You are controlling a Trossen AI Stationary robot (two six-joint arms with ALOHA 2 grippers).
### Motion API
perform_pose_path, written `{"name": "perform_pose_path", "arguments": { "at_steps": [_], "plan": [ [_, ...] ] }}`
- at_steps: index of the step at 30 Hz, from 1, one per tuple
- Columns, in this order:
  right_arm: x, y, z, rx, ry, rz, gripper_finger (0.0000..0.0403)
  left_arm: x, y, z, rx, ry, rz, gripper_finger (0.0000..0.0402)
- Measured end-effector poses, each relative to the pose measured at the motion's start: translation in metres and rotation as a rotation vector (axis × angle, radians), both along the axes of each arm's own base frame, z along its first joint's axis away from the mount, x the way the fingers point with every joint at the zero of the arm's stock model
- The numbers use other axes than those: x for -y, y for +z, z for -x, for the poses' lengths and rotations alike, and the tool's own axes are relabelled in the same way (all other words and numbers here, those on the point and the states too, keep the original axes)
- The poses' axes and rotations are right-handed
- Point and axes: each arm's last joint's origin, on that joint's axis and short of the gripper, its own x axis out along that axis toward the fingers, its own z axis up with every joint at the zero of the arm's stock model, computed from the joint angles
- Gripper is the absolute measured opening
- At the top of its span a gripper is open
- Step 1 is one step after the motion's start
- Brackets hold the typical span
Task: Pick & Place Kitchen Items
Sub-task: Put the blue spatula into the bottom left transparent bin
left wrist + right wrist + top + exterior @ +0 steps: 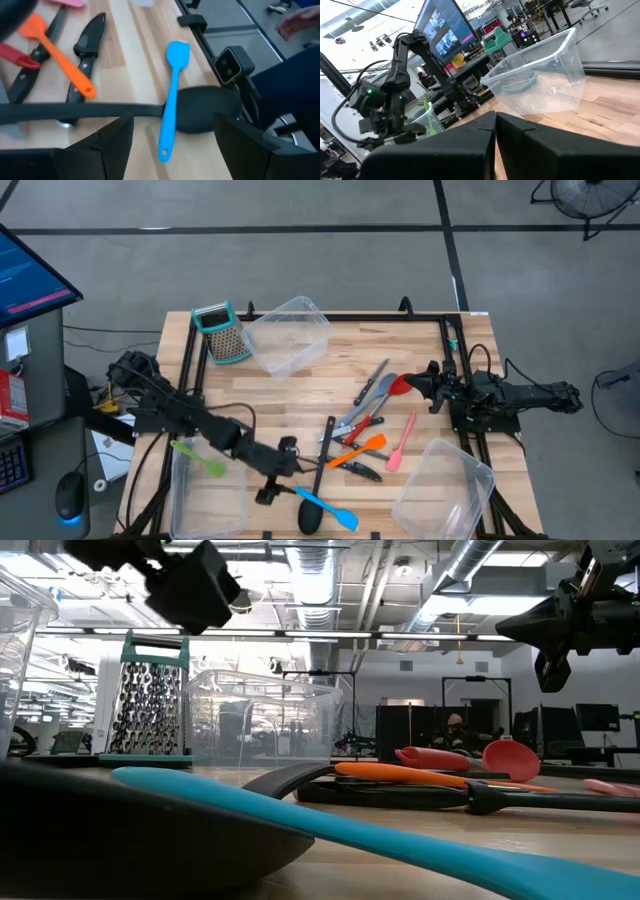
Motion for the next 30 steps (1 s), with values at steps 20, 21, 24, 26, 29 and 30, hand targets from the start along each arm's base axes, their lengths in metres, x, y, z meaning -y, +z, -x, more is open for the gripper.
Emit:
{"name": "perform_pose_path", "arguments": {
  "at_steps": [20,21,24,26,29,30],
  "plan": [
    [0.000,0.000,0.000,0.000,0.000,0.000,0.0010,0.003,-0.029,-0.049,-0.242,0.039,0.019,0.0255],
    [0.000,0.000,0.000,0.000,0.000,0.000,0.0010,0.003,-0.030,-0.050,-0.240,0.035,0.020,0.0255],
    [0.000,0.000,0.000,0.000,0.000,0.000,0.0010,0.003,-0.035,-0.049,-0.262,0.032,0.012,0.0255],
    [0.000,0.000,0.000,0.000,0.000,0.000,0.0010,0.003,-0.040,-0.050,-0.284,0.034,0.000,0.0255],
    [0.000,0.000,0.000,0.000,0.000,0.000,0.0010,0.003,-0.049,-0.049,-0.320,0.020,-0.002,0.0255],
    [0.000,0.000,0.000,0.000,0.000,0.000,0.0010,0.004,-0.050,-0.049,-0.323,0.013,-0.006,0.0255]
  ]
}}
